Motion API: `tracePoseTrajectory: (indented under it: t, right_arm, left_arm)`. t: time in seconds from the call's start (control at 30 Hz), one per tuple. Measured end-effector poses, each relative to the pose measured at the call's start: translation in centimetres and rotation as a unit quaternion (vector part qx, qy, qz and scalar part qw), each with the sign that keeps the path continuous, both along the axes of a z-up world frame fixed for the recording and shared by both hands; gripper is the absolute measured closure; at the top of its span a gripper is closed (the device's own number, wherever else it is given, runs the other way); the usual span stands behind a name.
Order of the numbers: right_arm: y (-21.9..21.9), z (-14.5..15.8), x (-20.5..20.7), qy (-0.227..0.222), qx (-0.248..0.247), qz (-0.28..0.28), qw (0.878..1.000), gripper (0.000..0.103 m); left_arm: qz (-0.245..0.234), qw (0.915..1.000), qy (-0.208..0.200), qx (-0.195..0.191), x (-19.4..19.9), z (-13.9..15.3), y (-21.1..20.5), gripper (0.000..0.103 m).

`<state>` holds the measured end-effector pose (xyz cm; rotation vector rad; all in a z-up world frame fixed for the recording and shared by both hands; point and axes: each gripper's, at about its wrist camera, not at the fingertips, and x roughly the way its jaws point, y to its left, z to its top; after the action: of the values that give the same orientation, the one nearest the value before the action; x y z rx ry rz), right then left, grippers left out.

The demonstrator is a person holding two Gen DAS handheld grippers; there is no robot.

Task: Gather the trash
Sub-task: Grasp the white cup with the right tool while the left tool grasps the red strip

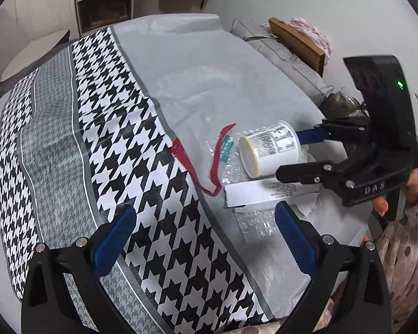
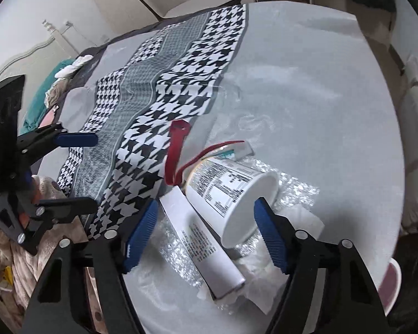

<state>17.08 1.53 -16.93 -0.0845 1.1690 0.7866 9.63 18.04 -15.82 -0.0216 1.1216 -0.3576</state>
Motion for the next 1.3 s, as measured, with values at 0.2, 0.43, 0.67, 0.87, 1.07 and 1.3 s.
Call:
tracePoseTrajectory:
  t: [0.2,0.43,0.67,0.87,1.07,1.3]
  right_arm:
    - [0.1,-1.1,0.3,0.025,0.015,0.003,1.0,0.065]
    - [-1.3,0.2,0.0,0.003,0.072,-0.008,0.997,0.1]
    - [-3.2,3.0,0.0,-0.032,0.116,-0.023,0.992,0.1]
    - [-3.9,2.8,0.4,-0.031,0.118,-0.033,0.992,0.1]
    - [-3.7,2.5,0.5,-0.034,0.116,-0.036,0.992,0.1]
    - [-4.4,3.4,0.2,-0.035,0.133,-0.039,0.99,0.1]
  left_arm:
    - [0.046,0.9971,0.054,-0.028,3.1,-2.2,1.5,0.018]
    - [0.032,0.9959,0.075,-0.04,5.0,-4.6,-0.2,0.024]
    - [0.028,0.9973,0.066,-0.017,6.0,-6.0,-2.9,0.025]
    - [0.044,0.9965,0.071,-0.01,7.2,-7.2,-3.8,0.066]
    - [0.042,0.9976,0.049,-0.023,7.2,-6.5,-2.7,0.101]
    - [0.05,0.9976,0.02,-0.042,5.8,-3.2,-1.4,0.101]
